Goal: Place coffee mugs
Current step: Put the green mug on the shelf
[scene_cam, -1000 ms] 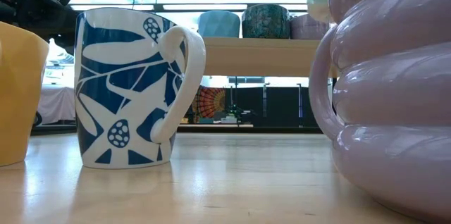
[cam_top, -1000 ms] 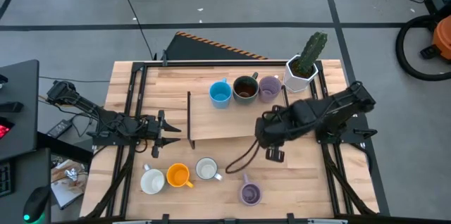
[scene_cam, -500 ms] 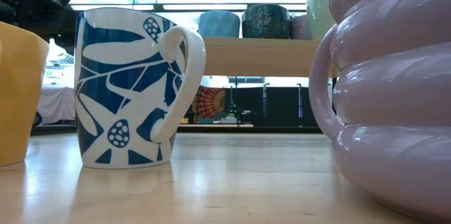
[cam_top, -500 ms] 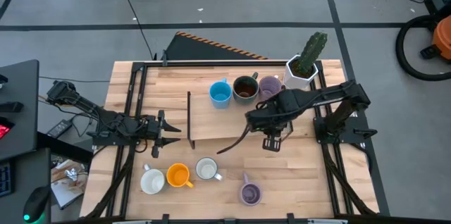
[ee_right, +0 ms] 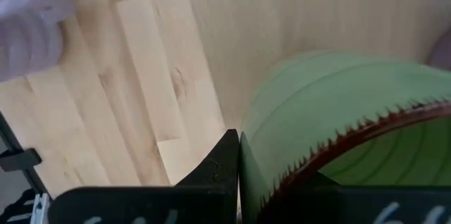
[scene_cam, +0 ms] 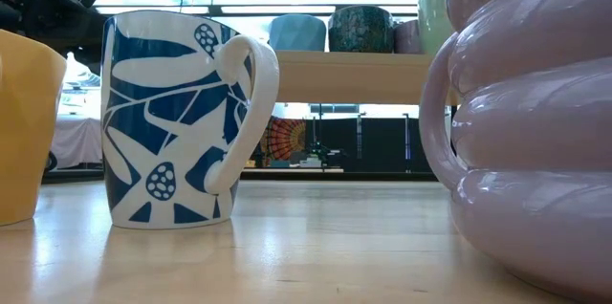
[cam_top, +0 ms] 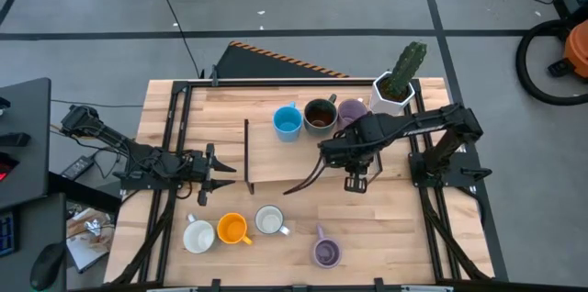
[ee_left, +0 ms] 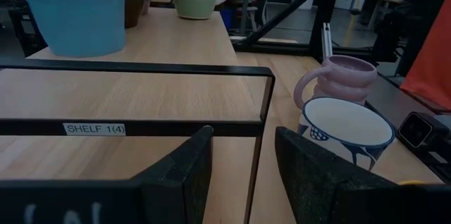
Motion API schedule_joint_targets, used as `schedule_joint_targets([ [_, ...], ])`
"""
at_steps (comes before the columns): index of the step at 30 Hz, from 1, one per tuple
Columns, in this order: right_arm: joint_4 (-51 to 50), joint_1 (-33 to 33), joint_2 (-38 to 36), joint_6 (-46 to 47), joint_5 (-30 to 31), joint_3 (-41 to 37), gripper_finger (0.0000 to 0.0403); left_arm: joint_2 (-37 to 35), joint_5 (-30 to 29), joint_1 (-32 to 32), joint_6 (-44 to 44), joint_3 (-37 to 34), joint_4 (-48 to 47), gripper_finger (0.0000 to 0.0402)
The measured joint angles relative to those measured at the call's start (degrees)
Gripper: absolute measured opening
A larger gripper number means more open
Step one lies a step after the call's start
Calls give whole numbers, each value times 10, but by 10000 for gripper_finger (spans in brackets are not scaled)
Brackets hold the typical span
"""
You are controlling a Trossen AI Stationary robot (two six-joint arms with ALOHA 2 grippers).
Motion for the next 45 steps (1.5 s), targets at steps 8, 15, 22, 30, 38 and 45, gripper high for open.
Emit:
schedule_joint_targets([
  [8, 0, -10, -5, 3, 0, -2, 30, 0, 0, 0, 0, 0, 0, 162],
  [15, 1, -10, -7, 1, -6, -2, 30, 0, 0, 0, -2, 0, 0, 162],
  [22, 4, -12, -12, 0, -6, -14, 30, 0, 0, 0, -2, 0, 0, 162],
  [30, 4, -14, -12, 1, -5, -18, 34, 0, 0, 0, -10, 0, 0, 162],
  [38, -2, -15, -8, 12, 13, -23, 94, 0, 0, 0, -10, 0, 0, 162],
  [45, 1, -15, -9, 20, 15, -22, 140, 0, 0, 0, -9, 0, 0, 162],
])
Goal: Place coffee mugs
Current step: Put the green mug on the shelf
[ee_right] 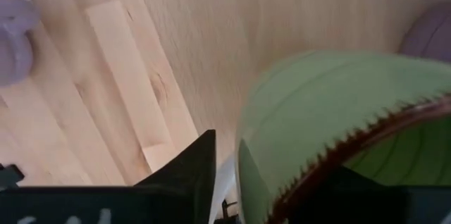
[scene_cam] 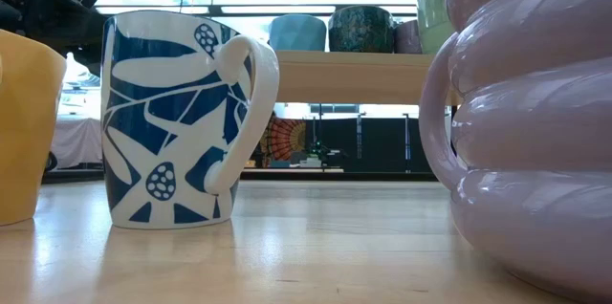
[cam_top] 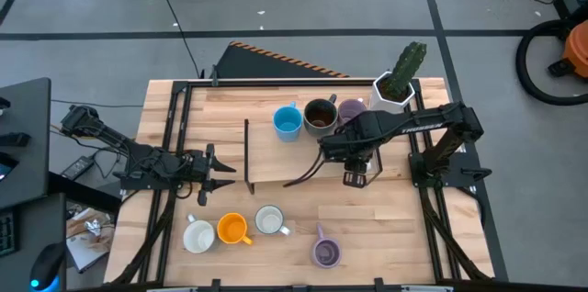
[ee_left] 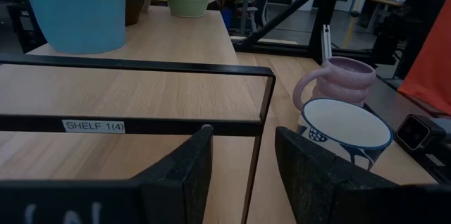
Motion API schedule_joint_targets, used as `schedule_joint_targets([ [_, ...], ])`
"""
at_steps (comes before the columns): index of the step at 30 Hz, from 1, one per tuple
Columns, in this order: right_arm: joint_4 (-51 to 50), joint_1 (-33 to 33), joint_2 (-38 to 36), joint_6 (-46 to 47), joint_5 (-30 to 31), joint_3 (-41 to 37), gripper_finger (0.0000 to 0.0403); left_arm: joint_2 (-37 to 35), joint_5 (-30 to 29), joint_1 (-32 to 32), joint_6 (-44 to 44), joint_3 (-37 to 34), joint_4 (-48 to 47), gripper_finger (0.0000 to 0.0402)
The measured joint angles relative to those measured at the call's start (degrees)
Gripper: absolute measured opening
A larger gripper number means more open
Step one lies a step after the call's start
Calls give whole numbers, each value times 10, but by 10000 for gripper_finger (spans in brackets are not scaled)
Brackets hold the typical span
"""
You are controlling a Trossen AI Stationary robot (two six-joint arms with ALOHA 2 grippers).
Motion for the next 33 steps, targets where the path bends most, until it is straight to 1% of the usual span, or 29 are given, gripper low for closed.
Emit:
schedule_joint_targets([
  [6, 0, 0, 0, 8, 0, 1, 162, 0, 0, 0, -1, 0, 0, 162],
  [12, 0, 1, 0, 13, -4, 2, 200, 0, 0, 0, -1, 0, 0, 162],
  [19, 0, 8, 0, 16, 22, 2, 240, 0, 0, 0, -1, 0, 0, 162],
  [33, 0, 16, -1, 31, 39, 2, 245, 0, 0, 0, -2, 0, 0, 162],
])
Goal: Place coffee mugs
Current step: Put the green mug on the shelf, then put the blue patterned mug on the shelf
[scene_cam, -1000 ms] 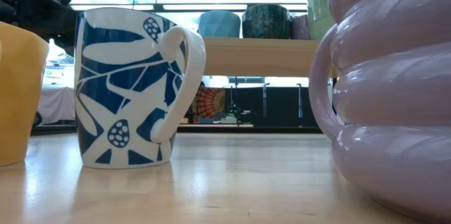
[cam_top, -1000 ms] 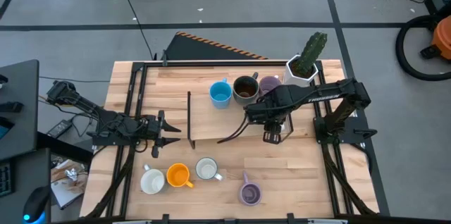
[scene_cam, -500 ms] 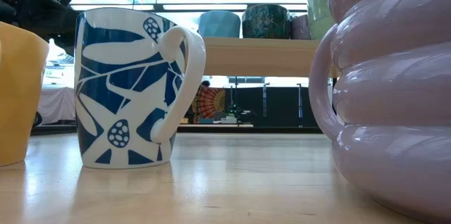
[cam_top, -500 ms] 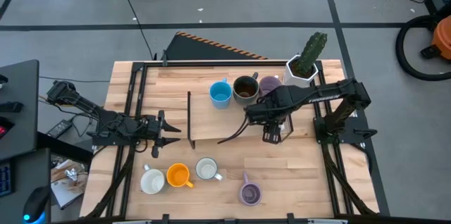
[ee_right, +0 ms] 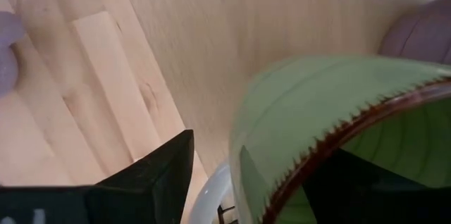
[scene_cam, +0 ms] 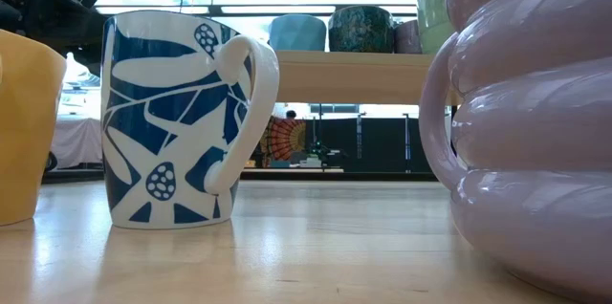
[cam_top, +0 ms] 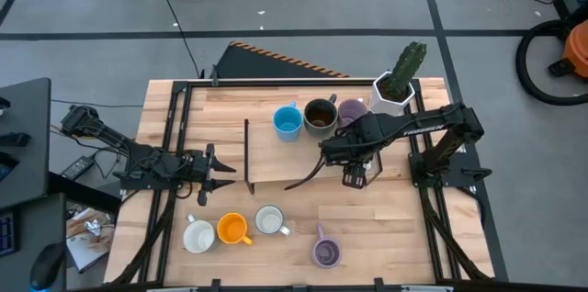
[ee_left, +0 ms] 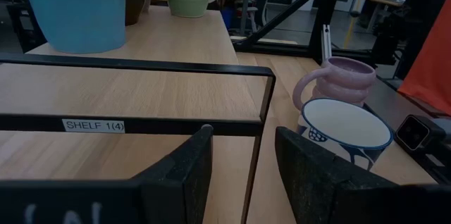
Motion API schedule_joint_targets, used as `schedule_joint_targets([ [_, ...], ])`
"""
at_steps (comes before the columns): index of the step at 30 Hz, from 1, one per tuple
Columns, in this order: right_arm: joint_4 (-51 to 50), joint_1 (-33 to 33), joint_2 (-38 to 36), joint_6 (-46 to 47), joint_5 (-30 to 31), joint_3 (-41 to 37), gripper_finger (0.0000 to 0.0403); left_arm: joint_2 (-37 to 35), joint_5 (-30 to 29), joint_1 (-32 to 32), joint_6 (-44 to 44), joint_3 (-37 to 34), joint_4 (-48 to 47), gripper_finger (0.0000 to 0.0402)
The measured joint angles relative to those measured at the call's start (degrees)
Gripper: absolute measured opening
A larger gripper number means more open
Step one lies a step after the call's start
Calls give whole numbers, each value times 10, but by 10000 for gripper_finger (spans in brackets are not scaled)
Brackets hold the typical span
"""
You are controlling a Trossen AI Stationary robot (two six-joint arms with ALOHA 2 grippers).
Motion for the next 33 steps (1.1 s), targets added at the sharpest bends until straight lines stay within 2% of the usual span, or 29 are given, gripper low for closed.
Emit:
schedule_joint_targets([
  [8, 0, 4, 0, 4, 1, 18, 245, 0, 0, 0, 0, 0, 0, 162],
  [17, 1, 13, -15, 6, 30, 43, 245, 0, 0, 0, 0, 0, 0, 162],
  [33, 8, 13, -115, 10, 90, 43, 245, 0, 0, 0, 0, 0, 0, 162],
])
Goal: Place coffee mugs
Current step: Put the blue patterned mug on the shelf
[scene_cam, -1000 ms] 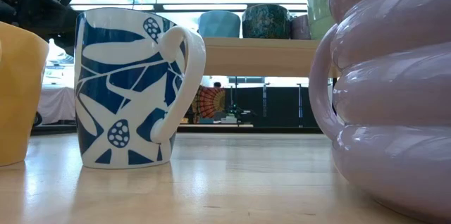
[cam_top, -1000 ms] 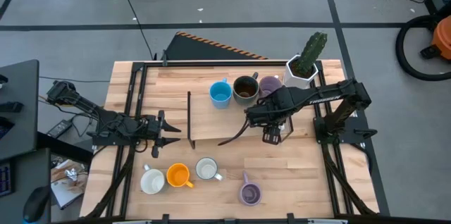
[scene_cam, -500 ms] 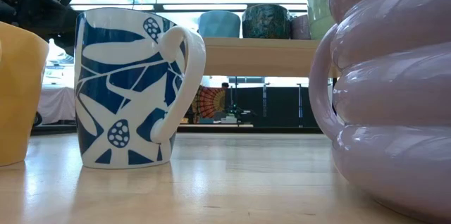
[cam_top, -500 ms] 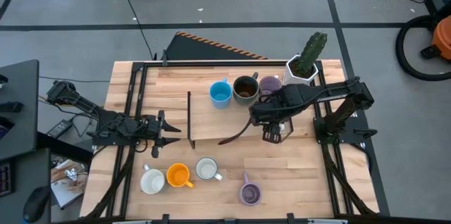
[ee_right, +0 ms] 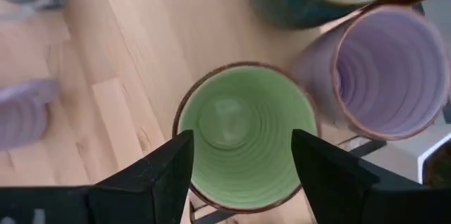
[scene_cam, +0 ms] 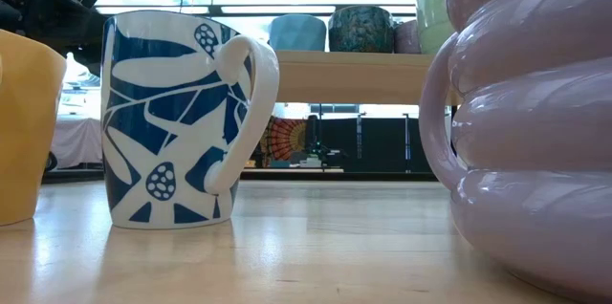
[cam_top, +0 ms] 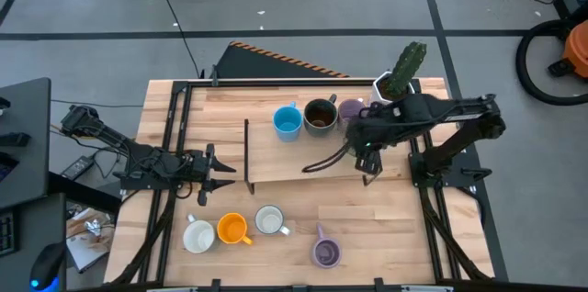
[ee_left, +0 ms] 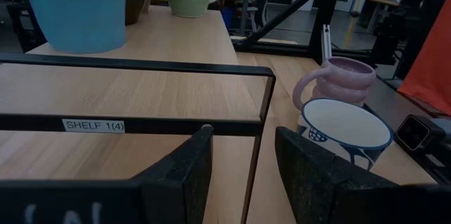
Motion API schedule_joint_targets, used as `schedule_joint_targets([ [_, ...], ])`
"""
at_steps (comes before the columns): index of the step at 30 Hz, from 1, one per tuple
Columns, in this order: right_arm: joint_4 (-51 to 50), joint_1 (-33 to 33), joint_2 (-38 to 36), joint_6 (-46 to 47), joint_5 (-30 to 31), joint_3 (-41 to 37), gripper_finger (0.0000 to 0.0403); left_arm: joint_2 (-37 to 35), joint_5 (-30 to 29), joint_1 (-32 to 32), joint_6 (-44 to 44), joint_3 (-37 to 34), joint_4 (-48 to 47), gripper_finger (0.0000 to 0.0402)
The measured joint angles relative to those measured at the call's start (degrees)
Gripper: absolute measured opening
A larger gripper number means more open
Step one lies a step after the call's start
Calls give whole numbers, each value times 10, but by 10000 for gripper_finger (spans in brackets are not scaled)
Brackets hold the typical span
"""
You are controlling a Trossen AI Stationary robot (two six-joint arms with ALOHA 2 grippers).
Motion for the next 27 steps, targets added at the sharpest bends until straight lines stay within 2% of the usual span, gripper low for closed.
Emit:
schedule_joint_targets([
  [5, 57, 19, -33, -26, 29, 0, 245, 0, 0, 0, 0, 0, 0, 162],
  [11, 163, 70, -69, -82, 144, -4, 245, 0, 0, 0, 0, 0, 0, 162],
  [14, 182, 84, -77, -91, 183, -20, 245, 0, 0, 0, 0, 0, 0, 162],
  [21, 216, 86, -81, -81, 189, -75, 245, 0, 0, 0, -2, 0, 5, 162],
  [27, 322, 97, -86, -117, 184, -146, 245, 0, 0, 0, -1, 0, 14, 162],
])
